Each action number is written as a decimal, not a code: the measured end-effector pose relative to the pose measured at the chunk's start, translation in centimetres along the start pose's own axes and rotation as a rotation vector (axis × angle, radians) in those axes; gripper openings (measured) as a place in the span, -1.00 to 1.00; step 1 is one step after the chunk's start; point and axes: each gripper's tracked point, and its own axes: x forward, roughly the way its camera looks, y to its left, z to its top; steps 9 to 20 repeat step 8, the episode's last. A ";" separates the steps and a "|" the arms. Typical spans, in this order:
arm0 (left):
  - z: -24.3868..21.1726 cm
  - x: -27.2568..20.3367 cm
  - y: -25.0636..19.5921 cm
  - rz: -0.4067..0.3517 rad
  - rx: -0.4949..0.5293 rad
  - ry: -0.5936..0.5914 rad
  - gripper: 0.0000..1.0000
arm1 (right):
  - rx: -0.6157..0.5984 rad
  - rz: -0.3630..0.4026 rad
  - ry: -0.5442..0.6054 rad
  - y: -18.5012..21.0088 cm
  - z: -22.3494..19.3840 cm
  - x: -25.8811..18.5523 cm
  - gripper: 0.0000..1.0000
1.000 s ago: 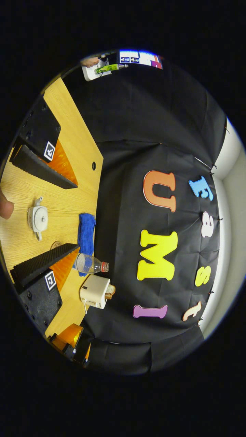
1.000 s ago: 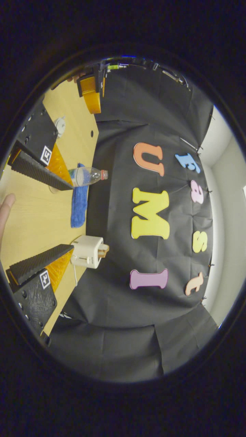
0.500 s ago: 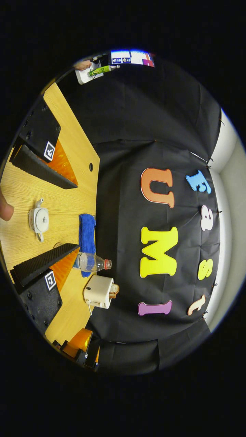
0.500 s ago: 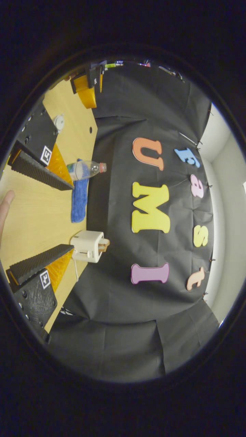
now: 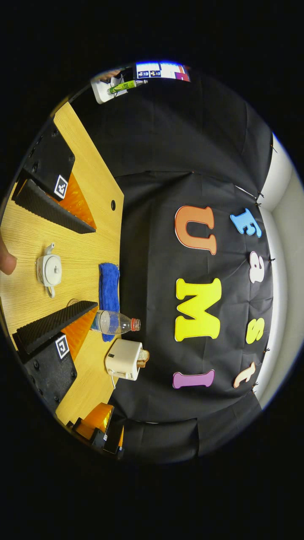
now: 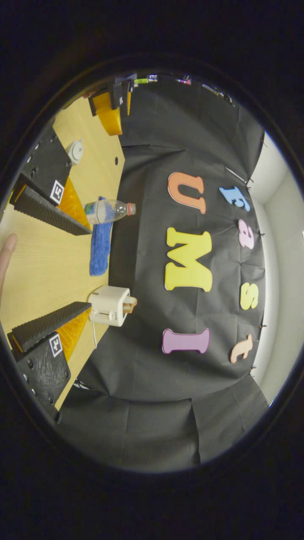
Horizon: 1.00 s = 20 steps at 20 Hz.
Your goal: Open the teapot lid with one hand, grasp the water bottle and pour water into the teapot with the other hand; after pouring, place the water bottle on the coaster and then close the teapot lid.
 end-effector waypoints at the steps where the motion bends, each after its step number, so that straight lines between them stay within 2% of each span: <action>1: -0.2 0.0 -0.1 -0.002 0.001 0.003 1.00 | 0.002 0.009 0.004 0.3 -0.1 0.0 0.94; 2: -0.2 0.0 -0.1 0.001 0.002 0.002 1.00 | -0.001 0.010 0.006 0.4 -0.2 0.0 0.90; 3: 0.0 0.1 0.1 0.008 0.000 -0.003 1.00 | -0.005 0.009 0.005 0.3 -0.2 0.1 0.96; 6: -0.3 0.1 0.1 0.003 -0.007 0.008 1.00 | -0.020 0.009 0.006 0.5 -0.4 0.1 0.94; 7: -0.4 0.2 0.0 -0.001 -0.009 0.012 1.00 | -0.024 0.009 0.004 0.6 -0.4 0.1 0.89; 8: -0.6 0.2 -0.2 -0.004 -0.010 0.019 1.00 | -0.027 0.008 0.002 0.7 -0.3 0.1 0.94; 20: -0.6 0.2 -0.2 -0.004 -0.010 0.019 1.00 | -0.027 0.008 0.002 0.7 -0.3 0.1 0.94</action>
